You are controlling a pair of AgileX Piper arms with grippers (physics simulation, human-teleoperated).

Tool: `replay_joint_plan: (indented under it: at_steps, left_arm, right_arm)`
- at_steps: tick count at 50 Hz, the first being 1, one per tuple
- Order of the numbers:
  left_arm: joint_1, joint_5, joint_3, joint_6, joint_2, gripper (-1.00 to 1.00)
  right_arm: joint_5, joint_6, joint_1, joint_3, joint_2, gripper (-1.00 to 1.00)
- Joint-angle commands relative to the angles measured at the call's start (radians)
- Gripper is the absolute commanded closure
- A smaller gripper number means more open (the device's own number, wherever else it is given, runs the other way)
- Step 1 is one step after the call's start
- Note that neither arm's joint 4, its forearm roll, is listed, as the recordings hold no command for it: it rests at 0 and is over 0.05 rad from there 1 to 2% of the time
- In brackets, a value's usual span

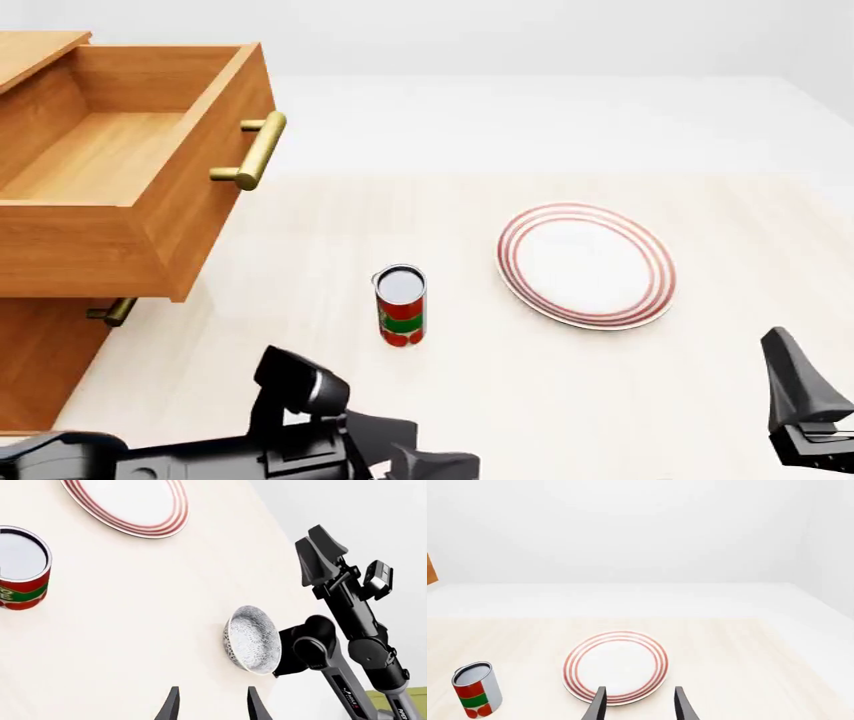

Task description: Put the bowl in the top drawer of the cabinet.

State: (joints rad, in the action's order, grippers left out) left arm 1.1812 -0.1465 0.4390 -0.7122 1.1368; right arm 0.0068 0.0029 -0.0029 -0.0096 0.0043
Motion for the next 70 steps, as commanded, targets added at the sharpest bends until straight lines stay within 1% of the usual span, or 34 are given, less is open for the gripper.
replay_joint_plan:
  at_steps: [1, 15, 16, 32, 44, 56, 70]
  left_arm:
    - [0.029, -0.029, 0.037, -0.007, 0.072, -1.00]
    - [0.065, -0.066, 0.067, -0.023, 0.150, -1.00]
    - [0.072, -0.077, 0.077, -0.025, 0.173, -1.00]
    - [0.113, -0.115, 0.094, -0.050, 0.244, -1.00]
    - [0.117, -0.142, 0.101, -0.068, 0.285, -1.00]
    - [0.113, -0.167, 0.109, -0.109, 0.322, -1.00]
    - [0.131, -0.199, 0.114, -0.155, 0.371, -1.00]
  right_arm:
    - [0.000, 0.000, 0.000, 0.000, 0.000, -1.00]
    - [0.000, 0.000, 0.000, 0.000, 0.000, -1.00]
    - [0.000, 0.000, 0.000, 0.000, 0.000, -1.00]
    - [0.000, 0.000, 0.000, 0.000, 0.000, -1.00]
    - [0.000, 0.000, 0.000, 0.000, 0.000, -1.00]
    - [0.000, 0.000, 0.000, 0.000, 0.000, -1.00]
    - [0.000, 0.000, 0.000, 0.000, 0.000, -1.00]
